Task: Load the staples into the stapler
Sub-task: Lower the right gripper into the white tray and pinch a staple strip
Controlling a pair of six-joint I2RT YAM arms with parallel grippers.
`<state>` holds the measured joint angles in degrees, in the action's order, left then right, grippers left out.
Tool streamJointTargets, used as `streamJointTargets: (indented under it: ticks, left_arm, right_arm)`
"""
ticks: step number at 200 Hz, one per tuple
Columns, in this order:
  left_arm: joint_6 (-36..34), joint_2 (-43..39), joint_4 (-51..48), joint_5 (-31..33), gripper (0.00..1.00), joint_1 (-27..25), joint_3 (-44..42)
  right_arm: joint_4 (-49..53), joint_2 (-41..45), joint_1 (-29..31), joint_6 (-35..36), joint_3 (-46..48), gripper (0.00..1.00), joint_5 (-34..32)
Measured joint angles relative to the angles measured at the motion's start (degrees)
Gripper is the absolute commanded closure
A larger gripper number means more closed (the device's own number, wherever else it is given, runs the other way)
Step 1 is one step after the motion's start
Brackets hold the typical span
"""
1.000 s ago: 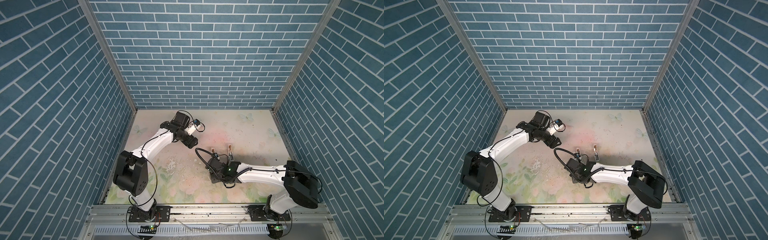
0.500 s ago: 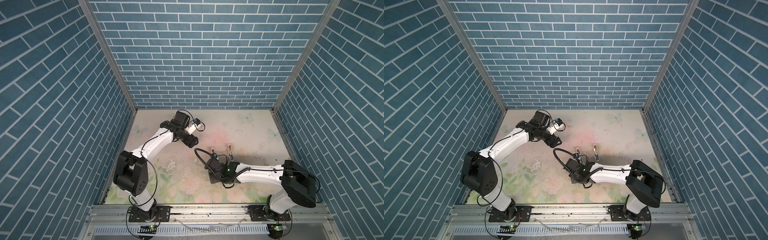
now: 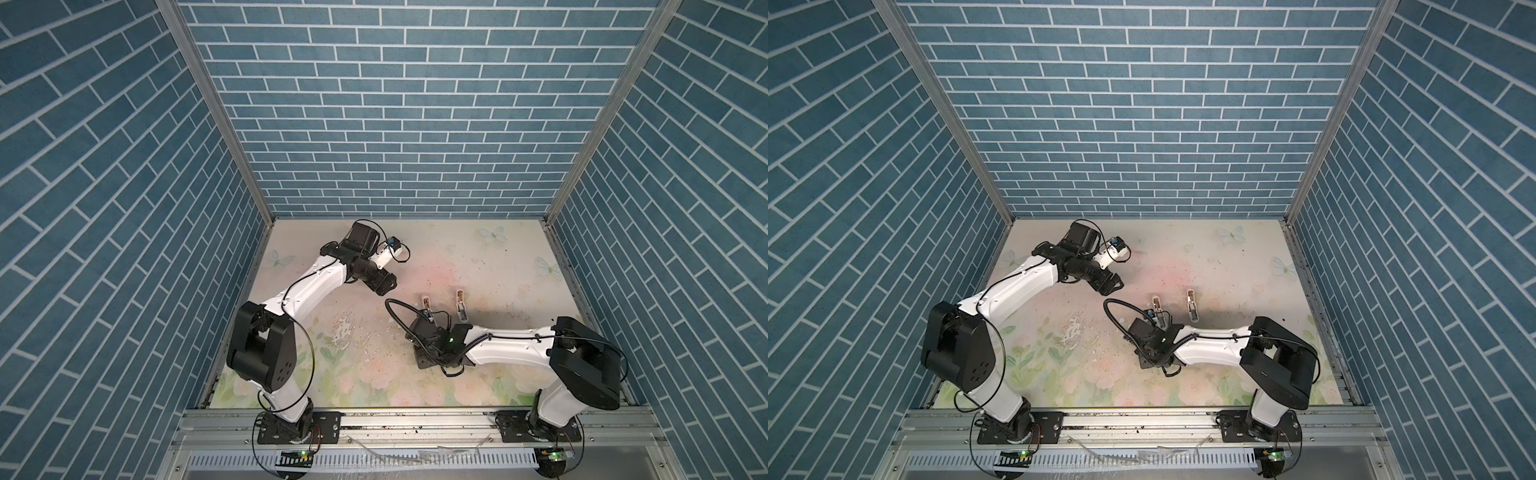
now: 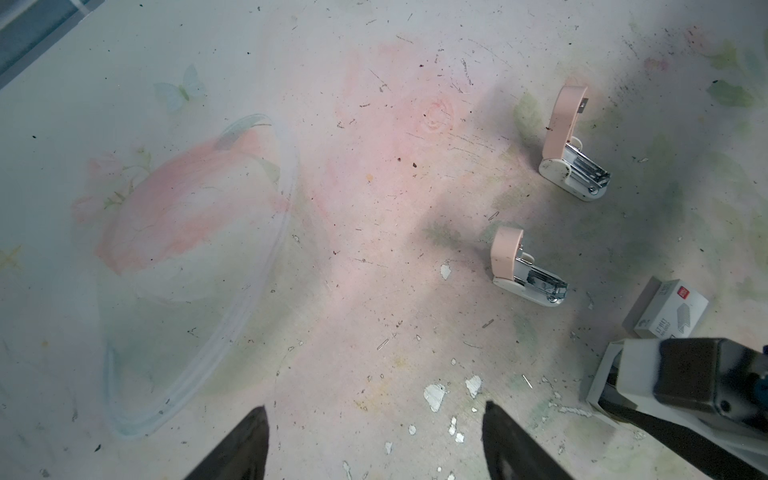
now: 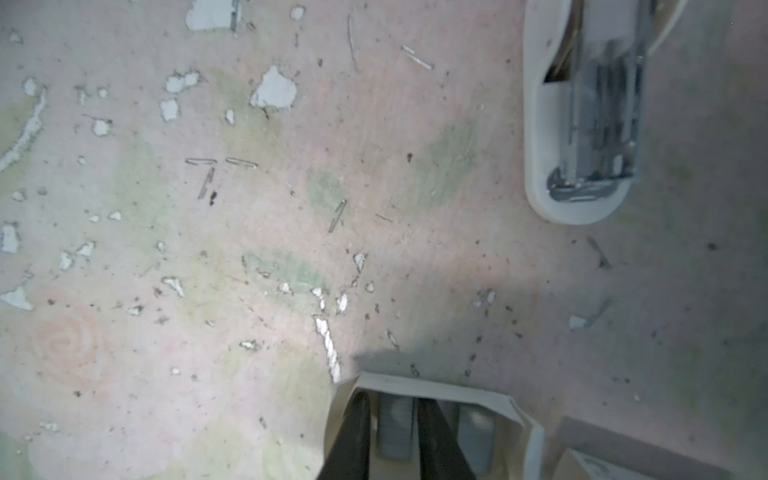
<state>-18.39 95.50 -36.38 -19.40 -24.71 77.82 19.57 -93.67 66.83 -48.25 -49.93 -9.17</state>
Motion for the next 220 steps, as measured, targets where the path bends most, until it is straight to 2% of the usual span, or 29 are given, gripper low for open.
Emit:
streamJointTargets:
  ticks: [101,169,220]
  left_arm:
    - [0.3,0.7,0.0,-0.2,0.18,0.0,0.0]
    - [0.6,0.7,0.0,-0.2,0.19,0.0,0.0]
    - [0.7,0.7,0.0,-0.2,0.19,0.0,0.0]
  right_arm:
    - [0.1,-2.4,0.2,0.0,-2.0,0.77,0.0]
    - [0.6,-3.3,0.6,0.0,-3.0,0.91,-0.7]
    - [0.9,-3.1,0.8,0.1,-3.0,0.93,-1.4]
